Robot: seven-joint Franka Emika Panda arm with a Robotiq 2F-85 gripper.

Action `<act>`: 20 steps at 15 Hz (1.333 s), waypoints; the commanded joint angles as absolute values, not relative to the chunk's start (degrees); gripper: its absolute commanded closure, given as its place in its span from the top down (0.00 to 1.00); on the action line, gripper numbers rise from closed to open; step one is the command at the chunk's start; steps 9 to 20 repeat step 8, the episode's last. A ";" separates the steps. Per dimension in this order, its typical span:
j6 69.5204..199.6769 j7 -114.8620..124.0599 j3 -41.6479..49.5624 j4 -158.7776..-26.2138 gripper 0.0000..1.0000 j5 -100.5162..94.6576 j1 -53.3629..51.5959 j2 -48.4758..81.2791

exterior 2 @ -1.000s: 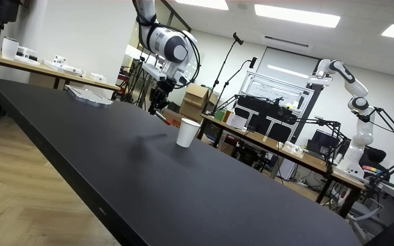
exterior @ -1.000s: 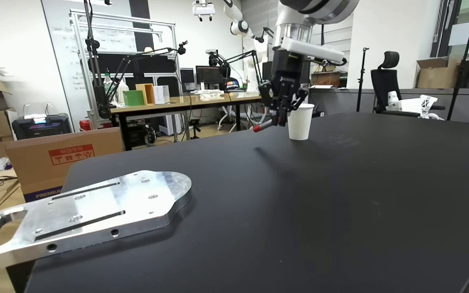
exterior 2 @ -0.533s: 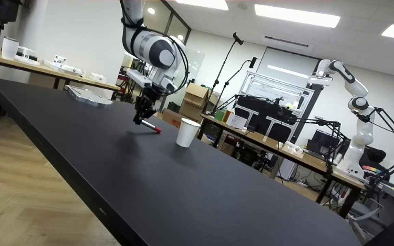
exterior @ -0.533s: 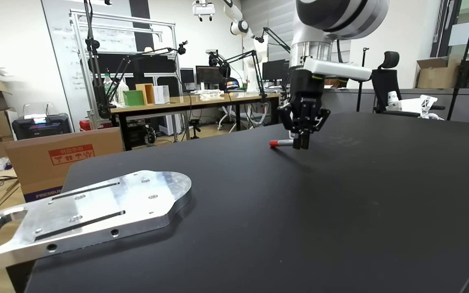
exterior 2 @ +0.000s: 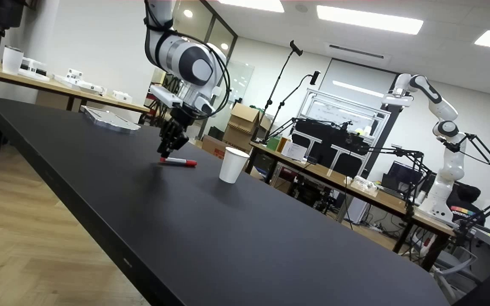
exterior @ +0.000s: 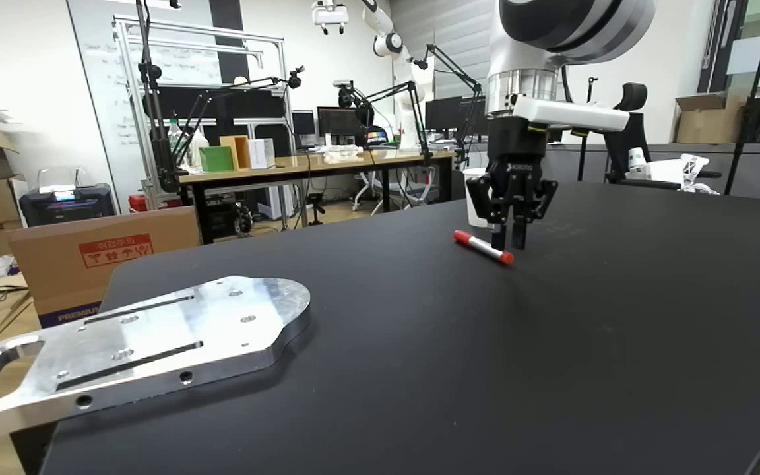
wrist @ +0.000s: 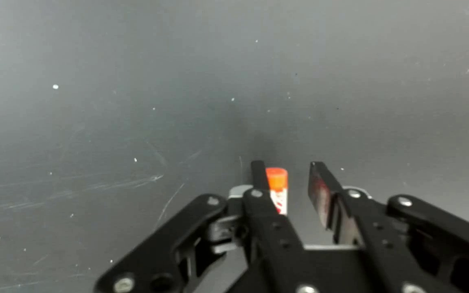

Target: Remove the marker from the cup and put it on the table

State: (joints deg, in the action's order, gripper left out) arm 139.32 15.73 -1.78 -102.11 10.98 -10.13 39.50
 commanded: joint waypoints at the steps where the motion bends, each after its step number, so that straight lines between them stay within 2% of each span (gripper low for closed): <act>1: 137.20 17.31 -2.16 -103.98 0.65 10.84 -9.69 34.51; 4: 133.00 16.45 -3.13 -104.08 0.84 12.71 -8.09 30.08; 5: 126.97 15.66 -4.02 -103.51 0.91 14.25 -6.75 28.32; 6: 132.82 16.03 -2.84 -101.95 0.74 12.06 -8.59 32.85; 8: 128.01 15.87 -3.36 -102.04 0.86 13.24 -7.56 29.87; 20: 128.01 15.87 -3.36 -102.04 0.86 13.24 -7.56 29.87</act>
